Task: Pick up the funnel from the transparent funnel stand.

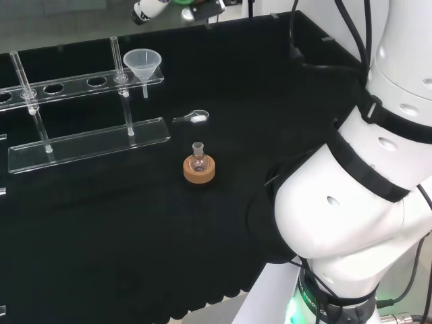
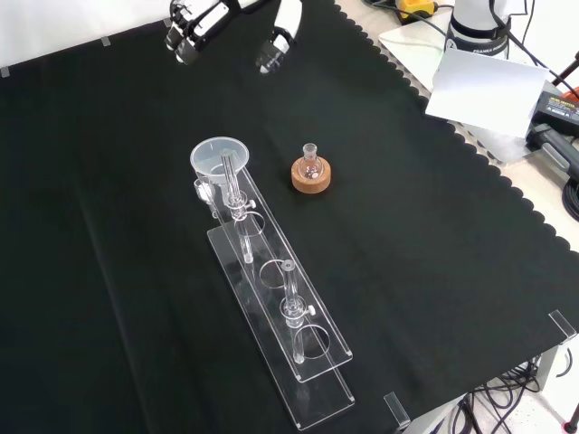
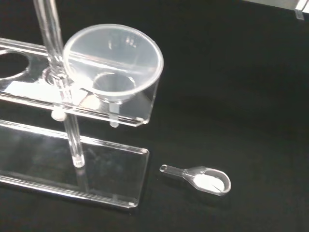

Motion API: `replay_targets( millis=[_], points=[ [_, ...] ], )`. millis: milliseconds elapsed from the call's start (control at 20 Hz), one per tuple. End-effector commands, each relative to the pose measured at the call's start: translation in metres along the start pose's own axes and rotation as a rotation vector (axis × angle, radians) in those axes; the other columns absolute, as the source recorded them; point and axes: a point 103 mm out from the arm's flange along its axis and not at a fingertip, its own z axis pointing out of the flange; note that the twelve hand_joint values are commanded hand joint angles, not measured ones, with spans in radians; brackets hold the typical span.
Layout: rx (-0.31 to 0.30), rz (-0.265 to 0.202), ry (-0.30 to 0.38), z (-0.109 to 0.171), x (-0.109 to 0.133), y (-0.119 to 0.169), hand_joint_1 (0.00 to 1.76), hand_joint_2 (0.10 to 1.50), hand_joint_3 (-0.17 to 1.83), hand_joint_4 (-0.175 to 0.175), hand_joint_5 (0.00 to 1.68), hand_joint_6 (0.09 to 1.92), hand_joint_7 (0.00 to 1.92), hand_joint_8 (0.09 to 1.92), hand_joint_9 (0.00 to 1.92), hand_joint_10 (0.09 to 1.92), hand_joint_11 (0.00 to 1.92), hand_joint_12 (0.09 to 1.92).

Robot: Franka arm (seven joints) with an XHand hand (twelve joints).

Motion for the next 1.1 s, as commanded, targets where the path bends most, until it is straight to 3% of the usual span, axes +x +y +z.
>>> replay_targets(
  millis=[50, 600, 900, 1100],
  points=[
    [0.088, -0.043, 0.0, 0.022, 0.029, 0.042, 0.46, 0.89, 0.29, 0.008, 0.17, 0.09, 0.01, 0.47, 0.14, 0.67, 0.09, 1.39],
    [0.176, -0.058, -0.004, 0.047, 0.053, 0.064, 0.54, 0.74, 0.33, -0.003, 0.16, 0.09, 0.0, 0.54, 0.13, 0.77, 0.13, 1.42],
    [0.204, -0.056, 0.017, 0.062, 0.035, 0.068, 0.53, 0.71, 0.35, -0.013, 0.13, 0.09, 0.0, 0.5, 0.1, 0.8, 0.16, 1.43],
    [0.227, -0.051, 0.028, 0.073, 0.034, 0.071, 0.53, 0.7, 0.35, -0.016, 0.12, 0.09, 0.0, 0.44, 0.08, 0.82, 0.18, 1.43]
  ],
)
